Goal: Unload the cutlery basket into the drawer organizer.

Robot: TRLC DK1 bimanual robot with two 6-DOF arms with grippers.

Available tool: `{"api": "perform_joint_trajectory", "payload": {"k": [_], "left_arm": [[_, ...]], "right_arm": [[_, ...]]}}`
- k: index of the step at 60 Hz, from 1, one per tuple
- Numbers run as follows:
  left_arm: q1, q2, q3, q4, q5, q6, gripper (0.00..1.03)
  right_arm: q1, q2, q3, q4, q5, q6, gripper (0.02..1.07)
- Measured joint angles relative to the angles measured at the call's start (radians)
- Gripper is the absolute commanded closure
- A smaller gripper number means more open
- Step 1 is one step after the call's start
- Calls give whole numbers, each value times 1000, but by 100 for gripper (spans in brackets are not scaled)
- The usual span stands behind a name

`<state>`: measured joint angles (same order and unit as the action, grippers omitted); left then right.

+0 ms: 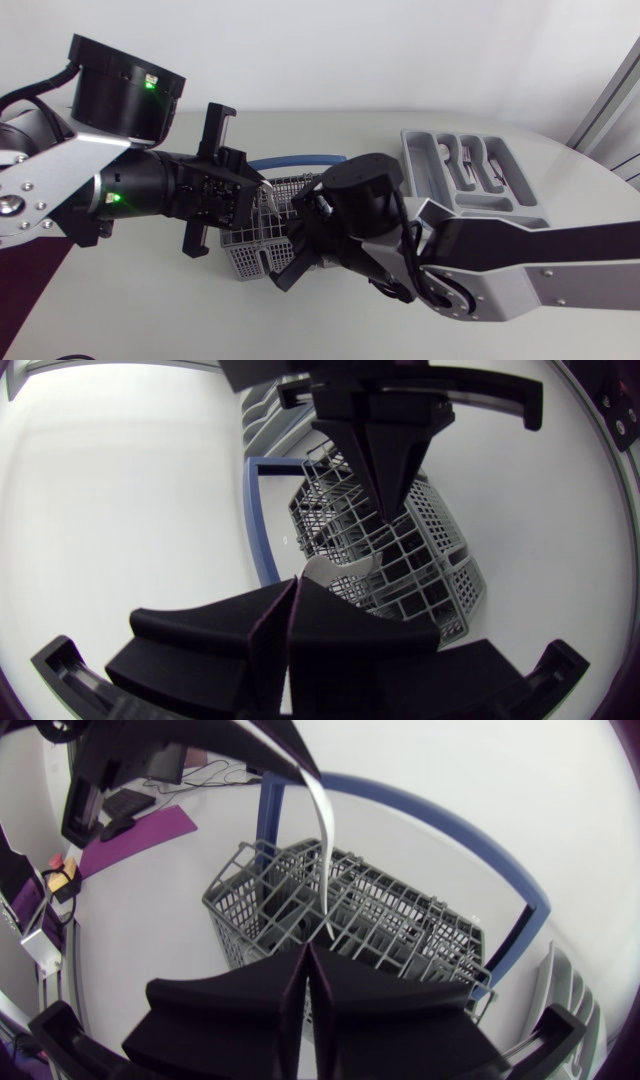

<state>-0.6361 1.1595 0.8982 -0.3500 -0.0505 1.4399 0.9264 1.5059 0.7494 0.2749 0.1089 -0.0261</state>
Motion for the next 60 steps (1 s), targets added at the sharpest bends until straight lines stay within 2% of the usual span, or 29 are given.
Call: {"api": "perform_joint_trajectory", "payload": {"k": [60], "left_arm": [[-35,-20,40,-46,-19,0,83]], "right_arm": [[-13,138,82,-12,-11,4,102]]}}
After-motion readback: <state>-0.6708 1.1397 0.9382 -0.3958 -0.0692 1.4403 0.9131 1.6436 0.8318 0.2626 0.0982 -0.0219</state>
